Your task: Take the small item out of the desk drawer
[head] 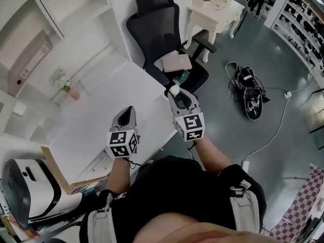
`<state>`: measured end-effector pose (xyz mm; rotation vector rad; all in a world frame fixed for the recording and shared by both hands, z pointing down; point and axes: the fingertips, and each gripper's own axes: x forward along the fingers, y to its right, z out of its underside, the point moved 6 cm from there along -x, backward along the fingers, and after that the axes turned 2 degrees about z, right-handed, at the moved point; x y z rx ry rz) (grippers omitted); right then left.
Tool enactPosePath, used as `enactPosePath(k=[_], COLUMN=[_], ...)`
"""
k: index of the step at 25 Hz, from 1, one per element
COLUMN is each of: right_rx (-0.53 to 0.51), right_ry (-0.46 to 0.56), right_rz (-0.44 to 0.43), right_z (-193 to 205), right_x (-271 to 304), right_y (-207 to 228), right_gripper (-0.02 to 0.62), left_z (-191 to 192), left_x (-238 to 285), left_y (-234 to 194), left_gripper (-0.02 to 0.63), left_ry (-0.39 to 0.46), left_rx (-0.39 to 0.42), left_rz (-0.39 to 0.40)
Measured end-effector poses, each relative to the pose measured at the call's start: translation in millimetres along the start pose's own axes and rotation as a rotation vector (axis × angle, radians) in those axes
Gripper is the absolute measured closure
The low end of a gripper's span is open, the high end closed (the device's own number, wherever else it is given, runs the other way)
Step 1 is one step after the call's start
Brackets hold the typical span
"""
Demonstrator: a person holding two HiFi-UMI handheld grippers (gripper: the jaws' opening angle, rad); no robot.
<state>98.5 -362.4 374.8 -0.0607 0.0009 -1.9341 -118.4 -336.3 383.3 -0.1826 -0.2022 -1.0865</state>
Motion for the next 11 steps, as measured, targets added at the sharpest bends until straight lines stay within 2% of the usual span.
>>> enactPosePath(k=[11], right_rx=[0.037], right_ry=[-0.049], right_rz=[-0.024], right_z=[20], right_x=[-4], right_y=[-13], right_gripper=[0.483], left_z=[13], left_x=[-2], left_y=[-2], left_gripper=[0.594], left_ry=[-0.031], left_rx=[-0.018], left_rz=[0.007])
